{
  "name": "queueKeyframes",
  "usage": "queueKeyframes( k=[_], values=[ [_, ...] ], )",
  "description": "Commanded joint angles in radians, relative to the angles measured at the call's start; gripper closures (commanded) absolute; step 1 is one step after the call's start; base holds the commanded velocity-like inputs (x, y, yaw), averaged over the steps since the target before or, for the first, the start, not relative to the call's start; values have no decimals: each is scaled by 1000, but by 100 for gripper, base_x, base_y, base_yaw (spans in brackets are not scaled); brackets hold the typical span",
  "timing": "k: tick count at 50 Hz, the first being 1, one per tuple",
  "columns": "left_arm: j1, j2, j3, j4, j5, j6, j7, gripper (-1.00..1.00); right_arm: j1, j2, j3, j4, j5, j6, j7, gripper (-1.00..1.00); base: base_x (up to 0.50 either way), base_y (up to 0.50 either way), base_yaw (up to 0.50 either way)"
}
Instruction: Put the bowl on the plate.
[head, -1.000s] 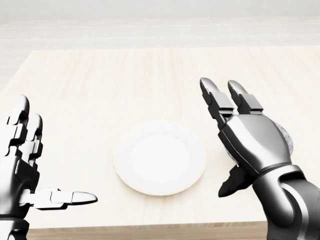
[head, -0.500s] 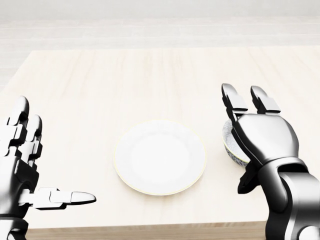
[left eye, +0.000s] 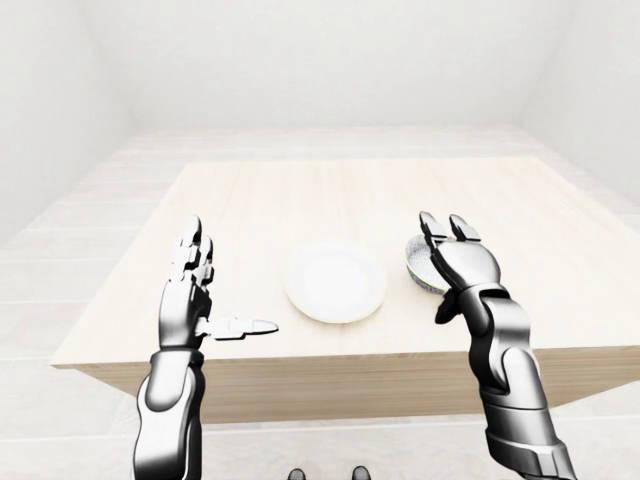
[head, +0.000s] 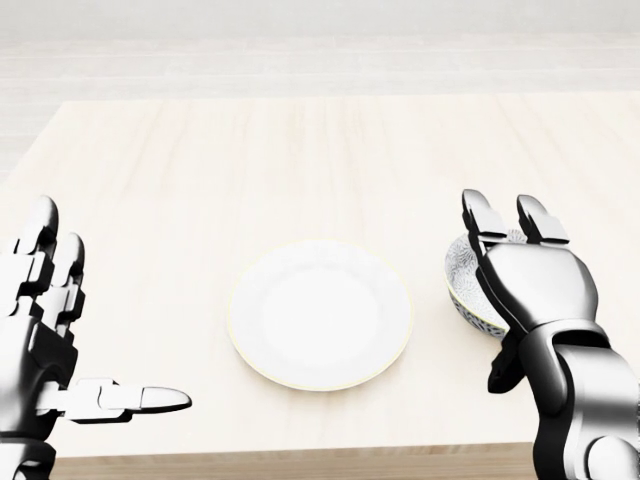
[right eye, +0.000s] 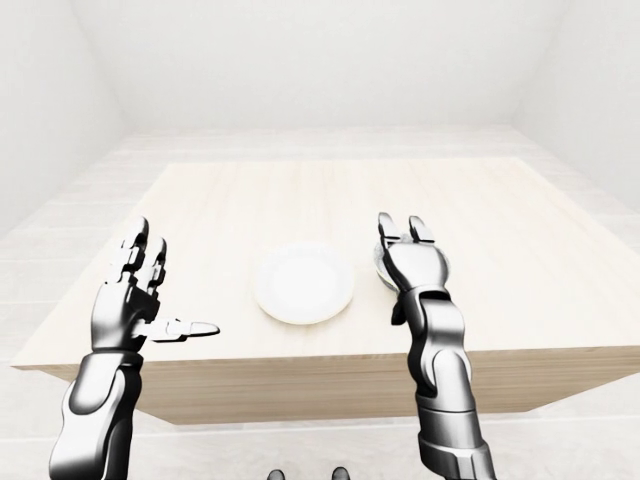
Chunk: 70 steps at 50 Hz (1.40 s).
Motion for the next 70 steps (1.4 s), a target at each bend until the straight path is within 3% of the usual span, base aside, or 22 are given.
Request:
queueKeyframes(
  k=[1, 36, 70],
  values=[
    [-5, 1, 2, 17, -3, 0, -3, -100, 18, 7, 17, 66, 2, 0, -46, -100, 0, 0, 0],
    [4, -2, 19, -47, -31, 0, 2, -100, -12, -35, 1, 308, 95, 0, -195, -100, 0, 0, 0],
    [-10, 12, 24, 8, -36, 0, 7, -100, -49, -77, 12, 447, 62, 0, -238, -100, 0, 0, 0]
  ],
)
